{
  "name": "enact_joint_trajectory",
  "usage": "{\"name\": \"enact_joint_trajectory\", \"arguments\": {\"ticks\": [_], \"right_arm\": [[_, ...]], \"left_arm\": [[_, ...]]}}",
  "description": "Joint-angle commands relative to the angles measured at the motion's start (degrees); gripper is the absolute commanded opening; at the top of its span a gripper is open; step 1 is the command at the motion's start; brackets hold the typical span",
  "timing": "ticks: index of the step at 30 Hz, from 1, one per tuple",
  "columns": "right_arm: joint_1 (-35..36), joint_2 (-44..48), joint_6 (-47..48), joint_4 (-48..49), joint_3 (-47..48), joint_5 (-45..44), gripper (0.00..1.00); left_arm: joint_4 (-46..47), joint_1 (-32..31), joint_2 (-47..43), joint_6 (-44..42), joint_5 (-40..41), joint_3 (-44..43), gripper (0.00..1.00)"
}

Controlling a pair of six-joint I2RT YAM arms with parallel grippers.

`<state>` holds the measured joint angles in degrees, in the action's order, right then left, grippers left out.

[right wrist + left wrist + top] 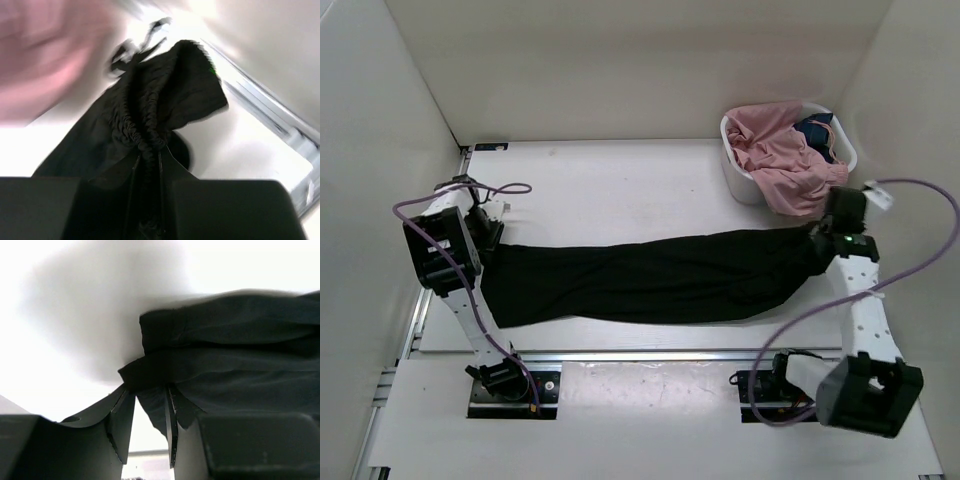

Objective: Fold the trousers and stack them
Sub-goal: Fold the trousers

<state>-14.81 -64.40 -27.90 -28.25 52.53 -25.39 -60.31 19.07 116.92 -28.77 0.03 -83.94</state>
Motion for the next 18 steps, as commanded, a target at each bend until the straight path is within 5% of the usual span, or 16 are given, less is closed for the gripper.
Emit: {"name": "enact_joint_trajectory", "arguments": {"ticks": [1,5,10,14,18], "right_arm": [[13.97,2.61,4.96,-7.77,3.27,-12.29,0.00],[45.46,-1.49,-8.25,-16.47,7.21,-26.71,0.00],[71.79,-19.23,-28.93,-31.64,20.82,-34.54,0.00],[80.27,-41.18,-41.60,-44.33,41.12,-37.28,0.00],[83.45,-49.94,-39.35,-43.65,49.42,-34.74,0.00]], "left_arm": [[0.02,-1.57,1.02,1.79,-4.16,-4.12,0.41],[-1.38,-1.58,4.18,3.54,-6.62,-8.77,0.41],[-2.62,-2.11,5.85,4.08,-6.62,-10.80,0.41],[-2.62,-4.12,5.86,4.69,-4.78,-10.19,0.41],[-2.62,-5.36,5.86,5.22,-3.90,-10.72,0.41]]}}
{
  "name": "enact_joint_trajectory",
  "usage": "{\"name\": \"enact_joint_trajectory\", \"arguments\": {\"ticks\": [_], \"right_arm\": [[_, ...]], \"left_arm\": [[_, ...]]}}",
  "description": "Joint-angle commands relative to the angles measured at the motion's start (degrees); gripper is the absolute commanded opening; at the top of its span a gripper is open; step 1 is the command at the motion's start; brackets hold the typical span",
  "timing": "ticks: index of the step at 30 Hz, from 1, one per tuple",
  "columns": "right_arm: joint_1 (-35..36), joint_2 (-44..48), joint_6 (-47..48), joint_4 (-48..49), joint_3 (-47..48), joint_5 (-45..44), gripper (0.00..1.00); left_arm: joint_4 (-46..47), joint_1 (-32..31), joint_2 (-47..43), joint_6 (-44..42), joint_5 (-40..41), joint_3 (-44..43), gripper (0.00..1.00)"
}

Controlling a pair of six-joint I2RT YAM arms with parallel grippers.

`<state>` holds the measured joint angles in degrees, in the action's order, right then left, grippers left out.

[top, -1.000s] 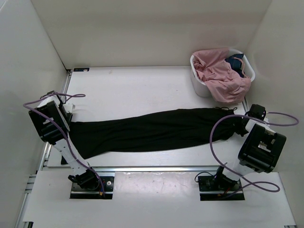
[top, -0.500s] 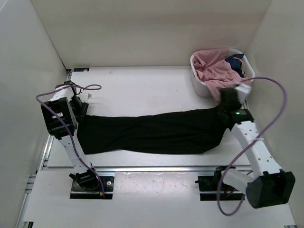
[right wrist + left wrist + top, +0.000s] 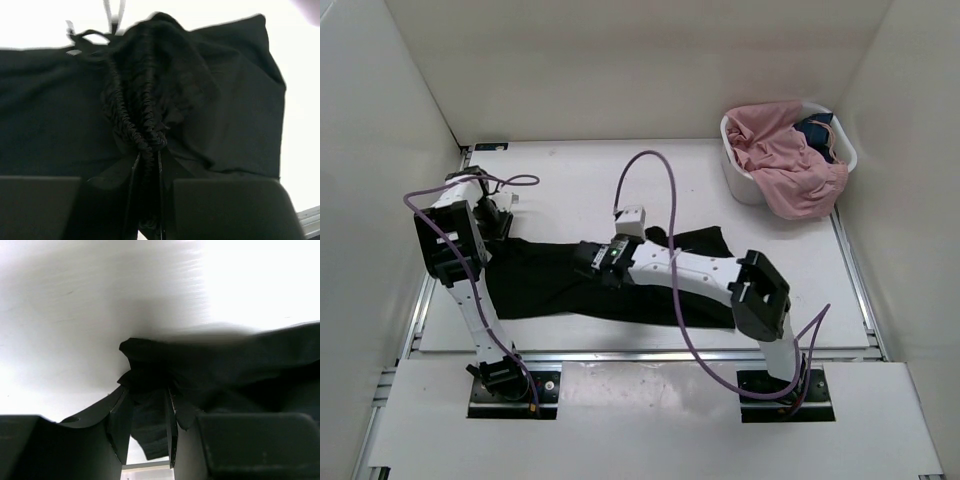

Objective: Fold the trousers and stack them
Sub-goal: Fold the trousers

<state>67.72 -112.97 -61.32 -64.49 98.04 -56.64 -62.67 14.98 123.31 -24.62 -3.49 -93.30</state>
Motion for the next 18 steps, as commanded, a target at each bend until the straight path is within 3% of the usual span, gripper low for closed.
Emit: {"name": "enact_joint_trajectory", "arguments": {"ticks": [1,4,9,10,11,12,13,15,18], "right_arm": [[1.44,-1.38,-4.96,-5.93,3.30,-2.52,0.00],[1.45,0.29,0.31,6.52,-2.75,2.65,0.00],[1.45,-2.07,8.83,12.44,-1.63,10.39,0.01],[1.45,-3.39,14.85,14.11,-0.41,12.59,0.04],[1.45,-4.10,16.91,15.00,0.83,14.35,0.09],[2.14,-5.32,18.94,15.79,1.97,15.67,0.33],[2.85,-5.33,23.22,15.80,3.11,16.99,0.45],[3.46,-5.08,26.50,16.32,6.19,20.77,0.60],[4.78,0.26,32.74,20.43,6.20,23.41,0.71]], "left_arm": [[-0.25,-1.97,0.00,1.07,0.14,-1.88,0.41],[-0.25,-2.50,0.00,1.59,0.15,-2.42,0.41],[-0.25,-2.50,0.53,1.59,0.67,-2.42,0.41],[-0.25,-2.50,0.53,1.59,1.20,-2.42,0.41],[-0.25,-2.50,0.53,2.12,1.20,-2.42,0.41],[-0.25,-2.50,0.53,2.12,1.20,-2.42,0.41],[-0.25,-2.50,0.53,2.12,1.90,-2.42,0.41],[-0.25,-2.50,0.01,2.12,2.52,-1.89,0.41],[-0.25,-2.50,-0.52,1.60,3.13,-1.89,0.41]]}}
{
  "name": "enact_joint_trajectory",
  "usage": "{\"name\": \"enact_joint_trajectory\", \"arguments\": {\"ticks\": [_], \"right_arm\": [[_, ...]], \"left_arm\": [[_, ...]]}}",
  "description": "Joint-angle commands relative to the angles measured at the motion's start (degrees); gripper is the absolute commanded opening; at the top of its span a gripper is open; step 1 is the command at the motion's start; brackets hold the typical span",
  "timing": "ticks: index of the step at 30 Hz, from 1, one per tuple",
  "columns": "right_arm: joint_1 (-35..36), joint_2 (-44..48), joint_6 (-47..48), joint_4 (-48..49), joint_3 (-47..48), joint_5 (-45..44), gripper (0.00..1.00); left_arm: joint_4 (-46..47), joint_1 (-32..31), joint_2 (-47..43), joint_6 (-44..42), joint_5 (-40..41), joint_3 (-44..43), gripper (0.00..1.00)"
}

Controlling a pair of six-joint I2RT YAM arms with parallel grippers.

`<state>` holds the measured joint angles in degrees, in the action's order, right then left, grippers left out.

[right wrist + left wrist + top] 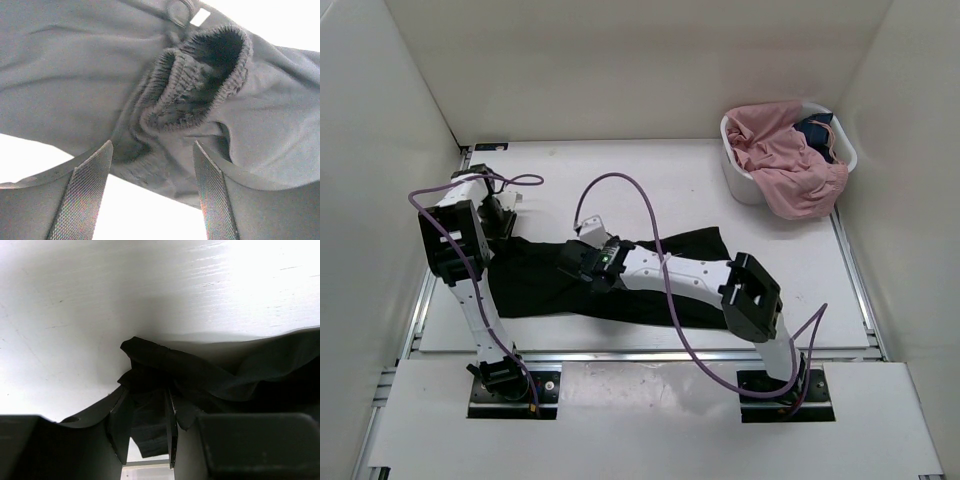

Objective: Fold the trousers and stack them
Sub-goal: Fold the trousers

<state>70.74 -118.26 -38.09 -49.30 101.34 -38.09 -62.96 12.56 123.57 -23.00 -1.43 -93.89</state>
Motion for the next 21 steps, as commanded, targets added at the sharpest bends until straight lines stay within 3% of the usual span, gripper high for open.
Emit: {"name": "enact_joint_trajectory", "arguments": {"ticks": [1,6,9,10,11,12,14,15,17,19,21], "right_arm": [[2.29,7.41,12.13,6.57,1.94,4.86,0.71],[2.30,18.74,10.76,14.04,-7.27,1.62,0.64],[-3.05,20.35,2.34,11.35,-14.05,0.91,0.43],[-6.37,20.35,0.31,10.72,-15.20,2.91,0.28],[-7.97,19.56,-0.75,10.71,-17.73,5.02,0.25],[-9.38,19.03,-0.76,11.41,-18.97,7.39,0.25],[-12.02,18.33,2.64,15.88,-21.26,14.23,0.36],[-12.03,18.33,3.27,17.38,-23.19,14.27,0.43],[-13.17,16.49,2.76,18.27,-23.82,12.52,0.47],[-15.79,13.95,-0.05,16.78,-24.87,12.42,0.39],[-16.42,12.27,-0.06,17.39,-25.92,14.43,0.25]], "left_arm": [[0.03,-0.08,-0.78,-0.02,1.08,-1.30,0.41],[0.03,-0.08,-1.84,-0.02,1.08,-1.30,0.41],[0.03,-0.08,-2.36,-0.02,1.60,-1.30,0.41],[0.03,-0.08,-2.37,-0.02,1.61,-1.30,0.41],[0.03,-0.08,-2.37,-0.02,1.61,-1.30,0.41],[0.03,-0.08,-2.37,-0.02,1.61,-1.82,0.41],[-0.50,-0.08,-2.37,-0.02,2.13,-1.83,0.41],[-0.50,-0.08,-2.37,-0.02,2.13,-1.83,0.41],[-1.03,-0.08,-2.37,-0.02,2.13,-2.35,0.41],[-1.03,-0.08,-2.37,-0.02,2.13,-2.35,0.41],[-1.03,-0.08,-2.89,-0.02,2.13,-2.35,0.41]]}}
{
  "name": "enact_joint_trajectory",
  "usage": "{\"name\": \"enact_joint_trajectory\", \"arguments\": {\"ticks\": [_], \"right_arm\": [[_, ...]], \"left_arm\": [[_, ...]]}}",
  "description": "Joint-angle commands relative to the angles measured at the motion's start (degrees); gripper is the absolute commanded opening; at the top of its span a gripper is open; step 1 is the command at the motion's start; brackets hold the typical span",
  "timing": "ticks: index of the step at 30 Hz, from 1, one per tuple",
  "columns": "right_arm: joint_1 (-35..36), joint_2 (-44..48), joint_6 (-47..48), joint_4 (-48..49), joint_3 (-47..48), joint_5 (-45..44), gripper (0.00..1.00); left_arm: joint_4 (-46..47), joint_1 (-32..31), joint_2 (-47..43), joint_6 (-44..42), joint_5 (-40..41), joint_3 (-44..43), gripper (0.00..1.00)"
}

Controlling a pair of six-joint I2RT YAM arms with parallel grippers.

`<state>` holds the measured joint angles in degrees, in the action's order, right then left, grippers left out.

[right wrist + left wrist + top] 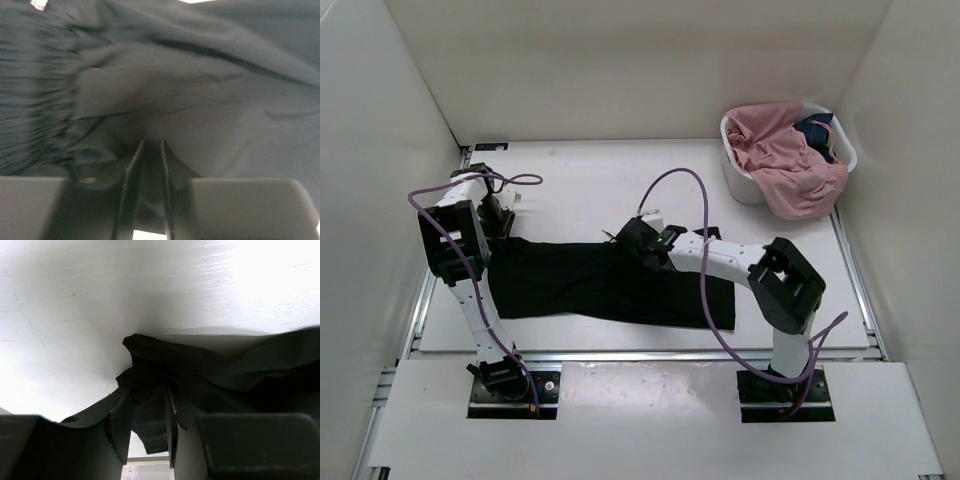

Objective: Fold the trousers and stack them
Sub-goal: Fold the trousers

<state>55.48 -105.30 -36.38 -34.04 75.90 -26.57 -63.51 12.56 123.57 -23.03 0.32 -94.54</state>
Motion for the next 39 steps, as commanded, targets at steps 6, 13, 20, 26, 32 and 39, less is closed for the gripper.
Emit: {"name": "enact_joint_trajectory", "arguments": {"ticks": [6,13,20,26,32,39], "right_arm": [[-3.53,-0.28,-1.15,-2.17,1.36,3.11,0.21],[-14.42,22.12,-1.24,-0.33,-9.34,7.27,0.95],[-33.30,29.62,3.94,10.64,-29.21,28.56,0.99],[-39.74,29.63,5.27,21.30,-40.03,38.43,0.99],[-41.42,29.10,3.52,26.98,-46.54,41.48,0.95],[-45.19,23.46,-0.08,32.11,-48.29,48.45,0.15]], "left_arm": [[-0.48,-0.08,-2.89,0.00,0.39,-1.70,0.41],[-0.48,-0.08,-2.89,0.52,1.00,-1.70,0.42],[-0.48,-0.08,-2.89,1.05,1.00,-2.23,0.42],[-0.48,-0.08,-3.42,1.58,1.00,-2.75,0.42],[-0.48,-0.08,-3.42,1.58,0.47,-2.75,0.42],[-0.48,-0.08,-4.65,1.58,0.47,-2.75,0.49]]}}
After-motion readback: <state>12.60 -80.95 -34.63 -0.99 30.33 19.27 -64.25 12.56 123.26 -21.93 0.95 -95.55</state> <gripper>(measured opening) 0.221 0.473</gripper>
